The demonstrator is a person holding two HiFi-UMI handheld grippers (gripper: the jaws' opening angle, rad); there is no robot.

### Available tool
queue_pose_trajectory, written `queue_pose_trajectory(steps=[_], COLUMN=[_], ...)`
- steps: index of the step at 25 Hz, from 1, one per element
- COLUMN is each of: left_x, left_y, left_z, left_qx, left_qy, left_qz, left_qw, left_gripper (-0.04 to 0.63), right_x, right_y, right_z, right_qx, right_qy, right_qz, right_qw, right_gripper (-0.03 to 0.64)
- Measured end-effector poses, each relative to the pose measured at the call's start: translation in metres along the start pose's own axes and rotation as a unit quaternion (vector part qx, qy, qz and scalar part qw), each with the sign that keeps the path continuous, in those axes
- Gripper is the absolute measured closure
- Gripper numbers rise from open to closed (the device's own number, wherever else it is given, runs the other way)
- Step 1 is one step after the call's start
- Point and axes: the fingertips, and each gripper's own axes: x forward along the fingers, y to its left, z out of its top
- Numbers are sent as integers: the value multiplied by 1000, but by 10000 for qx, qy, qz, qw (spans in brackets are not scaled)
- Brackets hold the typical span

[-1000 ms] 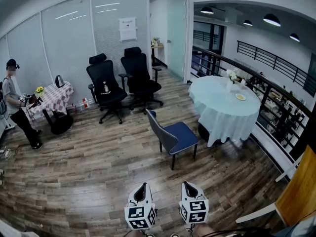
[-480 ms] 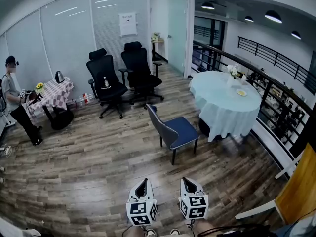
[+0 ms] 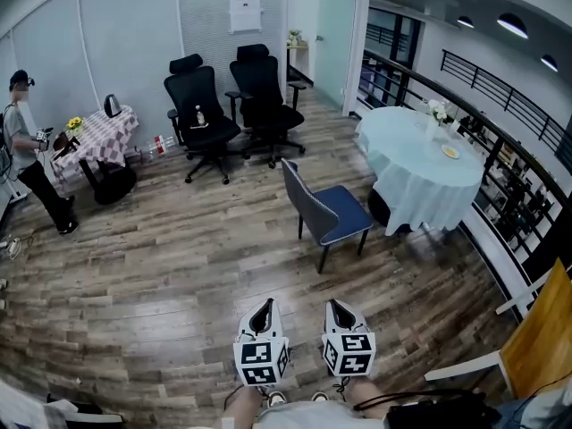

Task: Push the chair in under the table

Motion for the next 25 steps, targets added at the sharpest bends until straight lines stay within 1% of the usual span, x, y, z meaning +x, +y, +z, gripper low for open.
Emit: queue_pose_trajectory(steps=[4,7,13,20,25], left_x=[0,2,10,41,79], left_y=[29,50,71,91,110], left_z=[2,1,-5,-7,4], left_qx=[-12,-97,-134,-116,-153], left_qy=[-34,-1,103,190,203], left_qz=[28,109,210,286,350], left_qw=[10000,9999,9996,9993,9991], left_gripper=[597,597,597,597,597], right_x=[18,27,43,86,132], right_y=[19,28,24,17,17], right_z=[3,3,-14,-11,10], right_qx=[13,27,106,95,18], right_qy=[-26,1,267,333,329], right_qz=[-47,-73,-182,-172,-7], right_qw=[10000,10000,9994,9993,9995], right_gripper=[600,600,600,600,600])
